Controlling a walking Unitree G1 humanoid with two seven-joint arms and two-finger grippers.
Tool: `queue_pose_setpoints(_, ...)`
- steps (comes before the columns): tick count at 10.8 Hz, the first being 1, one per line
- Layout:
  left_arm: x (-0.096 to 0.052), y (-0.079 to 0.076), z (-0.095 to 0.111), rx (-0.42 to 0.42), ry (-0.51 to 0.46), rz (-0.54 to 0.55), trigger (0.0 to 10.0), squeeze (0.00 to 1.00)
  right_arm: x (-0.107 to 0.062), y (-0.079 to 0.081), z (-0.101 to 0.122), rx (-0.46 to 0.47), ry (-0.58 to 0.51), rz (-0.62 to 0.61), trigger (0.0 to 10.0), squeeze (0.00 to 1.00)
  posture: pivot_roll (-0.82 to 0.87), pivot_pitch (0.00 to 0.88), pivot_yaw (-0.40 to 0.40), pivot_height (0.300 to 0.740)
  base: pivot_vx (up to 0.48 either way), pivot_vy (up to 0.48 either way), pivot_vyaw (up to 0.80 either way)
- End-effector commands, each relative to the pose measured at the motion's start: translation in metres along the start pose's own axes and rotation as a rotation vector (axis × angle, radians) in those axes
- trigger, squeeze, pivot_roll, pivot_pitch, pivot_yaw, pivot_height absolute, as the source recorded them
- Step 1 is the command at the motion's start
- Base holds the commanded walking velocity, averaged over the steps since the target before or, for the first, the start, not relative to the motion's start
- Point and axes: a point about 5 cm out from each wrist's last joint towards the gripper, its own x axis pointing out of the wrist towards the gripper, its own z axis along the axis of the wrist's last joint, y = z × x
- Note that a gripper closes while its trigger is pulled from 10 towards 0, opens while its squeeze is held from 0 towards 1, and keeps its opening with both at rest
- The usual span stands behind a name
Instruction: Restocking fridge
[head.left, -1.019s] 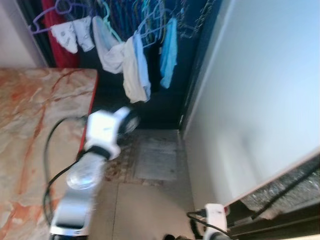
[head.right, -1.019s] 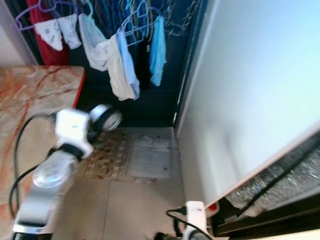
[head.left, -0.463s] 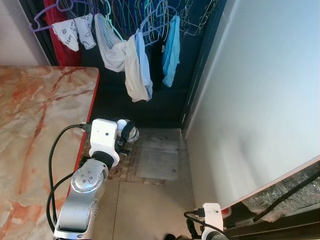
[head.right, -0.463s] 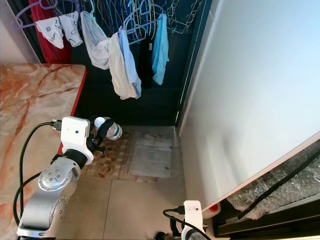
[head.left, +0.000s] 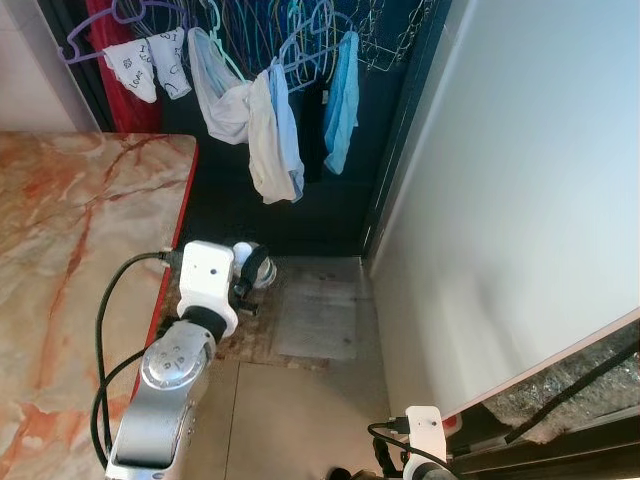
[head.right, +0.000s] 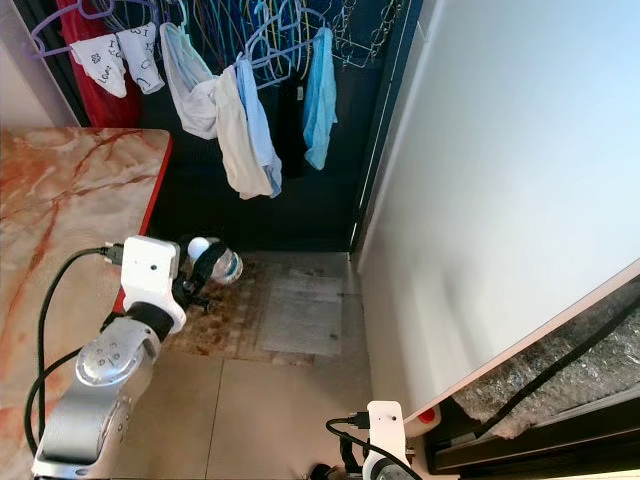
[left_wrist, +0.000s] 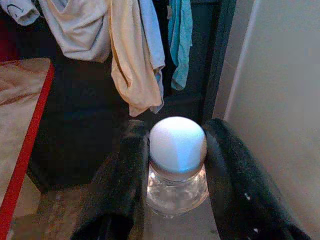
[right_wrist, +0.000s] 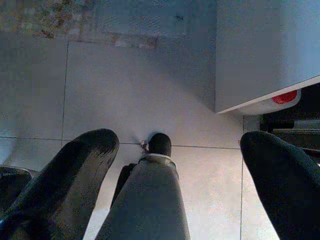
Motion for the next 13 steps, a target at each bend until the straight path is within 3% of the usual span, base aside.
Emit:
queue_pose_setpoints(1,-0.0009,-0.0022,-0.0012,0.007,0.004,-0.011,10.0,0.0,-0.002,-0.0022,-0.007,0.005,0.015,-0.004,10.0,0.0,0.0,0.136,-0.046,0.74,0.0,0.0,0.0)
queue_pose_setpoints(13,-0.0017,0.0023,-0.0047,0.035,0.028,-0.012,10.0,0.0,-0.0018,-0.0023,-0.0061,0.011,0.011,-0.01,10.0,0.0,0.0,0.169,-0.046,0.74,-0.3,0.0,0.0)
